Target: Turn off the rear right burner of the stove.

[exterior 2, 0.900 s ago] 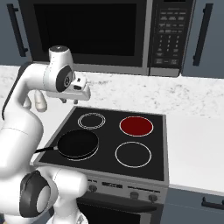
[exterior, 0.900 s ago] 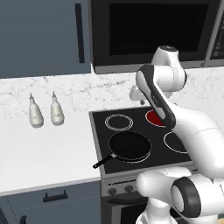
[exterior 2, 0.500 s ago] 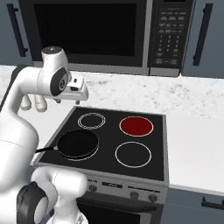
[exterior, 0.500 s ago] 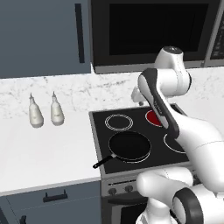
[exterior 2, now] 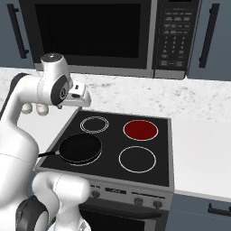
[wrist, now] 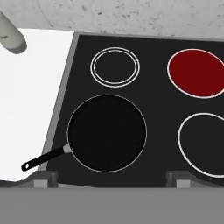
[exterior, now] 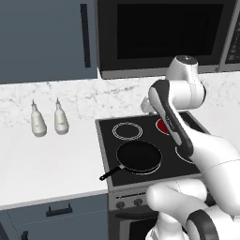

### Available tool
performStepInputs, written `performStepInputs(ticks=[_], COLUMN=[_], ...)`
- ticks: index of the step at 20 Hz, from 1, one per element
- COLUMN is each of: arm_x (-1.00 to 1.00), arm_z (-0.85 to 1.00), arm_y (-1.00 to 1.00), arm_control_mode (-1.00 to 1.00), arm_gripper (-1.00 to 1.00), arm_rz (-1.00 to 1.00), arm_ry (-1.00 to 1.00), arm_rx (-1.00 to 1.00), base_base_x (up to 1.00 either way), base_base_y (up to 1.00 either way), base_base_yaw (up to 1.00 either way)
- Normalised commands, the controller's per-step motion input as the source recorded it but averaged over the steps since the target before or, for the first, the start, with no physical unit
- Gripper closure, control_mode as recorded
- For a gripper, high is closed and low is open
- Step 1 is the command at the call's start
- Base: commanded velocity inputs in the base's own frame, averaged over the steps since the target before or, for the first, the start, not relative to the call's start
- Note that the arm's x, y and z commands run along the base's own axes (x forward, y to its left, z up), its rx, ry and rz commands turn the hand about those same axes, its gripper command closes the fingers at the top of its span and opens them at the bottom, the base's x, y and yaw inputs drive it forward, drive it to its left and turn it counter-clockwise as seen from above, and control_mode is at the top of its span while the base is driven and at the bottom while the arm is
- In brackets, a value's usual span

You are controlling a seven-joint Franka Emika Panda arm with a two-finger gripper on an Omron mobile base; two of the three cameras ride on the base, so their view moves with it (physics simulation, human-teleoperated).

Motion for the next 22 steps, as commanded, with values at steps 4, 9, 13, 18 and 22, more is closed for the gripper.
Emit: performStepInputs(ticks=[4, 9, 13, 18, 22], arm_x=[0.0, 0.0, 0.0, 0.0, 0.0], arm_z=[0.0, 0.0, 0.0, 0.0, 0.0], arm_y=[0.0, 0.0, 0.0, 0.0, 0.0], arm_control_mode=[1.0, 1.0, 1.0, 1.0, 1.0], arm_gripper=[-1.0, -1.0, -1.0, -1.0, -1.0], arm_rz=[0.0, 0.0, 0.0, 0.0, 0.0], arm_ry=[0.0, 0.0, 0.0, 0.0, 0.0], arm_rx=[0.0, 0.0, 0.0, 0.0, 0.0], base_base_x=[-0.05, -0.05, -0.18, -0.24, -0.23], base_base_y=[-0.24, -0.4, -0.56, -0.6, -0.53], base_base_yaw=[0.0, 0.0, 0.0, 0.01, 0.0])
